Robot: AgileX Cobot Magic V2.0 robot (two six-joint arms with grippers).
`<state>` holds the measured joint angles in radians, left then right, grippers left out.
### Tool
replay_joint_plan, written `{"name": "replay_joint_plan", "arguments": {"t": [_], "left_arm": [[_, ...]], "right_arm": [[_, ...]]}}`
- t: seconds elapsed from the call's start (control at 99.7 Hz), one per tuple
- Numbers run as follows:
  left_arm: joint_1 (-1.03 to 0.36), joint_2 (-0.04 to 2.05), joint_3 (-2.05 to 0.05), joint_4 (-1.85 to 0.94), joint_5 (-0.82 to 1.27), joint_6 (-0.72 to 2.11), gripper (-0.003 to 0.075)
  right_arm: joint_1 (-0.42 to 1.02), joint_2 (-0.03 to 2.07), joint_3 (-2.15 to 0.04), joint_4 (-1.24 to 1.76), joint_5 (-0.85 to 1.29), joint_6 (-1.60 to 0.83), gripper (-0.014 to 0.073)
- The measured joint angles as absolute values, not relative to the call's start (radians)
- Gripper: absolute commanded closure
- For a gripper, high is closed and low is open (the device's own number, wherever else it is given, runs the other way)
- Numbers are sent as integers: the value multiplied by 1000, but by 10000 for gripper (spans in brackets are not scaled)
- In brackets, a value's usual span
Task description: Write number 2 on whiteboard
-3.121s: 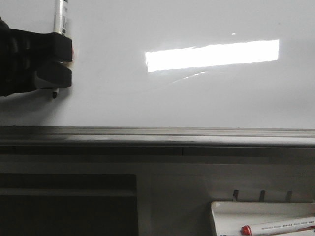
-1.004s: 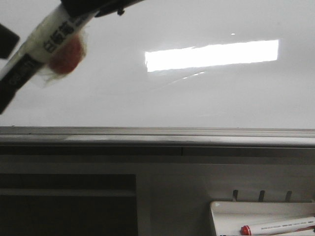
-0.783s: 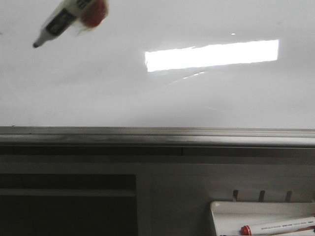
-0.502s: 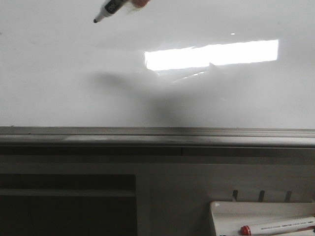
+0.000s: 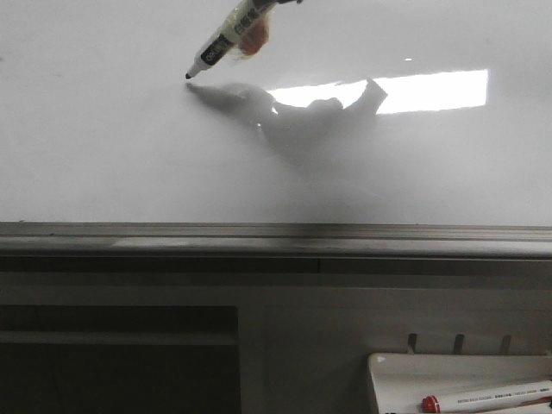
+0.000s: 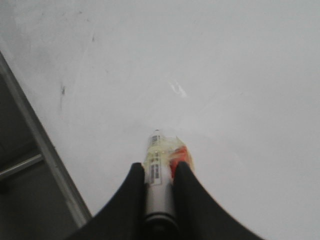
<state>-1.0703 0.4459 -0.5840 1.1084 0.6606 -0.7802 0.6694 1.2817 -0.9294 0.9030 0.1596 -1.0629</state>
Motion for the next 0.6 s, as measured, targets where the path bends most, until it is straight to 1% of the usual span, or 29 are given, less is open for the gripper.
{"name": "replay_joint_plan", "arguments": {"t": [0.14, 0.351, 0.452, 0.602], "left_arm": [[-1070, 446, -584, 1114, 661, -799, 741], [-1070, 446, -584, 1116, 661, -805, 741], [-1070, 446, -584, 1116, 661, -805, 741], [-1070, 446, -584, 1116, 661, -805, 741]], "right_arm": [[638, 1293, -957, 890, 155, -1063, 664], [529, 1240, -968, 890, 211, -1063, 662], [498, 1190, -923, 887, 214, -1063, 662], [493, 1150, -823, 885, 253, -1063, 661]]}}
